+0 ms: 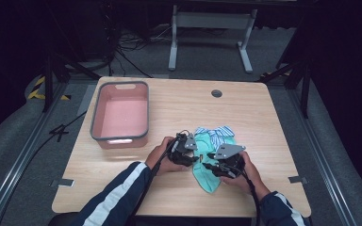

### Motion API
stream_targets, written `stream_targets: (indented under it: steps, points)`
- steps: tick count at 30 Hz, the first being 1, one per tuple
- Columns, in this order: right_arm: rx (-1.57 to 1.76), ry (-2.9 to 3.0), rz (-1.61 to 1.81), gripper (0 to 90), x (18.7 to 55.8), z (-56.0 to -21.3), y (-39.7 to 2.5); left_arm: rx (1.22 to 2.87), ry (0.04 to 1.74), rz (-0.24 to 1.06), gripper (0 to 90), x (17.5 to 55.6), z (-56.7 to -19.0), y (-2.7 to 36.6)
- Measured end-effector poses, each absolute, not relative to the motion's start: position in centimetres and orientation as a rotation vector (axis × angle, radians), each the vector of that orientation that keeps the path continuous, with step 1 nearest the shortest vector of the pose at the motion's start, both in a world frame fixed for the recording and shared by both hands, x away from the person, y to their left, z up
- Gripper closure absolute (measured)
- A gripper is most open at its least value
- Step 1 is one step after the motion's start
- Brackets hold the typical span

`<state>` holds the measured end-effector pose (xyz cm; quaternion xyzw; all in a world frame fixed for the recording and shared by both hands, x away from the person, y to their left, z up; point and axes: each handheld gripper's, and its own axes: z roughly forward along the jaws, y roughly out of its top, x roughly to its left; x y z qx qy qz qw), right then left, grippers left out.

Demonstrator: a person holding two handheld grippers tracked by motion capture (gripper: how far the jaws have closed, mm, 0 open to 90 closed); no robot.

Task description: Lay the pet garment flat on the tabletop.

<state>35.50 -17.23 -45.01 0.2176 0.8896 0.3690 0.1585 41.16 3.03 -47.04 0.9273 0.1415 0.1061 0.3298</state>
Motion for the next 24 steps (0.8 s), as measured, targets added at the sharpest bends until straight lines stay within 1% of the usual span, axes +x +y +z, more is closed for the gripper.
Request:
stream_targets:
  steps: [2, 3, 5, 8, 11, 12, 14, 15, 16, 18, 22, 24]
  points:
    - [0.631, 2.548, 1.056, 57.9, 35.5, -45.3, -17.1, 2.415, 0.381, 0.271, 51.3, 41.2, -47.1, 3.2]
    - [0.643, 2.554, 1.048, 54.3, 35.7, -45.8, -16.8, 2.389, 0.388, 0.264, 51.3, 41.1, -47.4, 3.4]
    - [0.664, 2.550, 1.057, 52.7, 35.9, -46.2, -16.8, 2.370, 0.398, 0.254, 51.2, 41.2, -47.5, 3.6]
    - [0.681, 2.551, 1.050, 52.2, 36.2, -46.7, -16.6, 2.353, 0.408, 0.239, 50.3, 41.3, -47.7, 3.8]
    - [0.703, 2.567, 1.031, 53.3, 36.5, -47.3, -16.6, 2.301, 0.470, 0.164, 50.0, 41.6, -48.2, 4.3]
    - [0.703, 2.567, 1.031, 53.3, 36.5, -47.3, -16.6, 2.301, 0.470, 0.164, 49.9, 41.6, -48.2, 4.3]
    - [0.724, 2.606, 1.077, 62.5, 36.9, -47.4, -16.9, 2.301, 0.467, 0.167, 49.8, 41.6, -48.2, 4.3]
    - [0.733, 2.612, 1.087, 64.7, 36.9, -47.5, -17.0, 2.302, 0.466, 0.167, 49.8, 41.6, -48.2, 4.3]
    - [0.732, 2.615, 1.083, 69.5, 36.9, -47.4, -17.1, 2.303, 0.467, 0.166, 49.8, 41.6, -48.2, 4.3]
    - [0.725, 2.619, 1.071, 75.6, 36.9, -47.3, -17.1, 2.299, 0.472, 0.167, 49.8, 41.5, -48.2, 4.3]
    - [0.694, 2.617, 1.017, 81.2, 36.5, -46.9, -16.9, 2.300, 0.471, 0.171, 49.8, 41.5, -48.2, 4.3]
    - [0.688, 2.616, 1.023, 81.4, 36.5, -46.7, -16.9, 2.301, 0.471, 0.171, 49.8, 41.5, -48.2, 4.3]
